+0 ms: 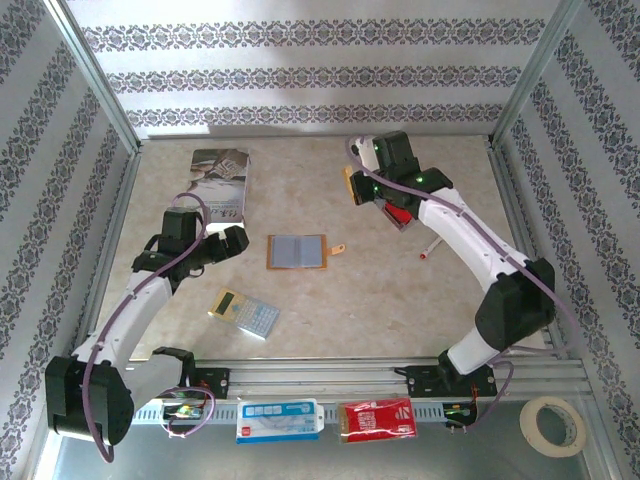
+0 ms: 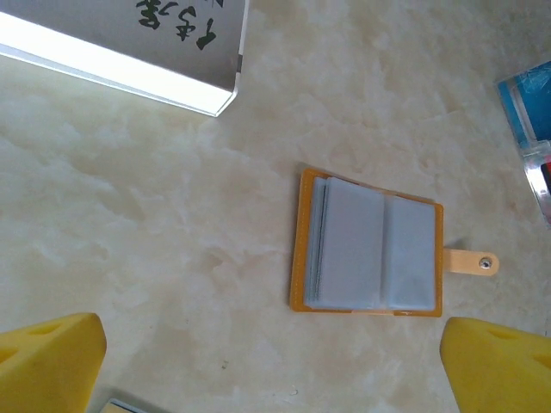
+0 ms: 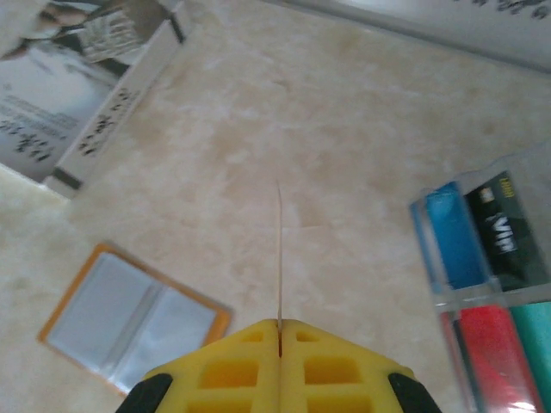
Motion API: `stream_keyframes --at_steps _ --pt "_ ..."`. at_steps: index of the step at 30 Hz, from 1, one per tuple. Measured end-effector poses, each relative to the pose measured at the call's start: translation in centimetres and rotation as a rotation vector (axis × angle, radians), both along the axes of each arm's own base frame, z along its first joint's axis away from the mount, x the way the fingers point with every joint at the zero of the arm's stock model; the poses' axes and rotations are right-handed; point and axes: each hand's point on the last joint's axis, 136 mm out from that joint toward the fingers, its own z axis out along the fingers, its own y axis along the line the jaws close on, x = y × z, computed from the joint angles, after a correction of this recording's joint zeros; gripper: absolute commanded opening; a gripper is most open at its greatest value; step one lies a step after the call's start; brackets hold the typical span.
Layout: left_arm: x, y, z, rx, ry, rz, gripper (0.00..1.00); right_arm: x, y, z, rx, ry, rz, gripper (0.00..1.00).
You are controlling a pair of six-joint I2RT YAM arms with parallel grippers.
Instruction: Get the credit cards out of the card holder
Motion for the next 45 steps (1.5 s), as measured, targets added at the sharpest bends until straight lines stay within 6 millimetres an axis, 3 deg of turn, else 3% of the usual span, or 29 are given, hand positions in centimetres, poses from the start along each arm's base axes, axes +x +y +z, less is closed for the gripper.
stream_keyframes --at_steps 12,18,33,45 --pt "0.2 -0.1 -0.4 0.001 0.009 -0.006 1.00 2.5 -12.2 -1.3 -0.272 0.068 -0.132 0.00" --pt "0.4 -0.8 -1.4 -0.029 0.046 -0.028 1.00 3.6 -16.8 -2.7 -0.316 0.117 -0.190 0.00" --pt "2.7 -3.4 -1.5 -0.208 0.077 -0.041 1.00 6.7 -17.3 -5.1 -0.446 0.159 -0.062 0.00" --pt "3.1 -4.0 -1.4 -0.259 0.078 -0.048 1.00 7.3 -17.6 -7.6 -0.518 0.214 0.016 0.00"
